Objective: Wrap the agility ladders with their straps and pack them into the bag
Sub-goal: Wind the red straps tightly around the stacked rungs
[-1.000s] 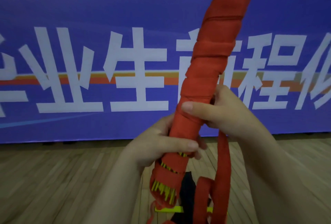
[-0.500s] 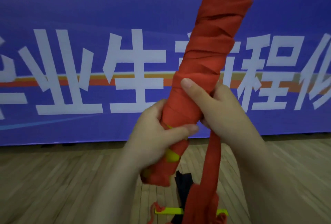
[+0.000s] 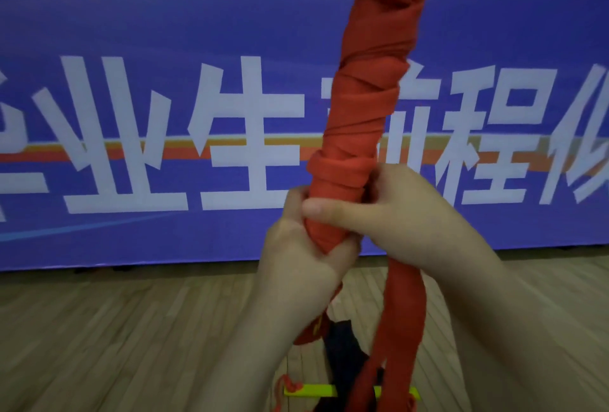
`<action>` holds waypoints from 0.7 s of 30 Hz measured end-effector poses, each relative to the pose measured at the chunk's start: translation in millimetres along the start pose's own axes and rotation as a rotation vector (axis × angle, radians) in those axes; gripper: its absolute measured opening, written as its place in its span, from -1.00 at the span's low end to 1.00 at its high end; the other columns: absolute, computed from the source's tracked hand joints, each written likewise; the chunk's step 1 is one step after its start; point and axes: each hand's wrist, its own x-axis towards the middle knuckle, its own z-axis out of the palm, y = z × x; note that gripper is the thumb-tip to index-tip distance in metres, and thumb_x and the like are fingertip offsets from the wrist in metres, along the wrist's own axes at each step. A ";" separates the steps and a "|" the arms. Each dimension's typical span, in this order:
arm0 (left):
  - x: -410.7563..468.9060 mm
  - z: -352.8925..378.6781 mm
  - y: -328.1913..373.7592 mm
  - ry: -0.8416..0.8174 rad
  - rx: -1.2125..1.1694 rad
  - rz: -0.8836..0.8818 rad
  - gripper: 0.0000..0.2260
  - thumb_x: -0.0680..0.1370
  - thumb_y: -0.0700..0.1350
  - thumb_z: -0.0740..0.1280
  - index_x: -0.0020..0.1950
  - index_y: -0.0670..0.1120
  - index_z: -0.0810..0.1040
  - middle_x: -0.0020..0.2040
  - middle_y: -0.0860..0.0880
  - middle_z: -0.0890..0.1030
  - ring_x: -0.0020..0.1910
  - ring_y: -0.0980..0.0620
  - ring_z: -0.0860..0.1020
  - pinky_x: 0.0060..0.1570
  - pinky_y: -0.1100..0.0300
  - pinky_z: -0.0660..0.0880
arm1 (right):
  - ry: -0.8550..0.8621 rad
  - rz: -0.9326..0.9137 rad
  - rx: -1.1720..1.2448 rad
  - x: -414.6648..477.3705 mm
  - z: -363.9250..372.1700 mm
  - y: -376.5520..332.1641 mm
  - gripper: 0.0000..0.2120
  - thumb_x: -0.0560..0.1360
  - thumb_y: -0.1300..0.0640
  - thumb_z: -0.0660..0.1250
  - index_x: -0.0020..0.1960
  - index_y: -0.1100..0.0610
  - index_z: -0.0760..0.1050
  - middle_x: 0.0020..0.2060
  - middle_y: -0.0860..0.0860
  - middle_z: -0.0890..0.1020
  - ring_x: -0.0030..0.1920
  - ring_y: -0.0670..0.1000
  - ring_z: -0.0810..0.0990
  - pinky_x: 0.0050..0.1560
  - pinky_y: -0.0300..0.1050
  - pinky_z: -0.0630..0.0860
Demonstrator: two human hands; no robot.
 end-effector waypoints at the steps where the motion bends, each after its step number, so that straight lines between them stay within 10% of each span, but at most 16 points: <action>1: 0.1 -3.7 -0.1 -0.051 0.024 0.017 -0.57 0.26 0.06 0.44 0.07 0.22 0.39 -0.23 0.06 0.62 -0.36 0.02 0.61 -0.37 -0.02 0.58 | -0.007 -0.005 0.037 0.5 -0.9 -2.5 -0.81 0.30 -0.03 0.51 -0.17 0.05 0.62 -0.45 -0.15 0.64 -0.43 -0.21 0.59 -0.34 -0.30 0.54; 6: 20.5 -38.6 -0.5 -0.526 -0.128 -0.055 -0.52 0.22 0.02 0.52 0.11 0.12 0.52 -0.07 -0.03 0.66 -0.09 -0.06 0.65 -0.07 -0.10 0.60 | -0.075 -0.029 0.238 -3.9 -4.2 -0.9 -0.86 0.20 0.06 0.48 -0.42 0.03 0.52 -0.68 -0.09 0.37 -0.64 -0.11 0.27 -0.58 -0.29 0.26; 13: -1.6 -6.1 12.6 0.008 0.233 0.037 -0.56 0.21 0.18 0.52 -0.02 0.13 0.44 -0.22 0.09 0.63 -0.26 0.13 0.62 -0.25 0.02 0.59 | 0.217 -0.003 0.394 -0.7 5.4 0.3 -0.86 0.22 0.11 0.58 -0.33 0.05 0.62 -0.44 -0.10 0.66 -0.41 -0.14 0.65 -0.36 -0.25 0.53; 18: 4.5 -17.5 11.4 -0.723 -0.659 -0.281 -0.55 0.20 -0.05 0.56 0.06 -0.08 0.61 -0.12 -0.15 0.68 -0.19 -0.10 0.65 -0.12 0.04 0.58 | 0.042 0.010 0.458 -2.3 -5.1 3.4 -0.90 0.26 0.04 0.49 -0.24 0.03 0.65 -0.33 0.02 0.66 -0.32 0.08 0.65 -0.21 0.05 0.61; 21: -3.3 -11.8 21.0 -0.782 -0.863 -0.357 -0.69 0.28 -0.13 0.48 -0.04 -0.24 0.61 -0.22 -0.24 0.64 -0.32 -0.13 0.64 -0.24 0.11 0.59 | 0.154 0.028 0.364 1.2 -3.2 6.9 -0.70 0.20 -0.17 0.46 -0.21 0.01 0.66 -0.28 0.08 0.70 -0.24 0.06 0.67 -0.15 0.13 0.62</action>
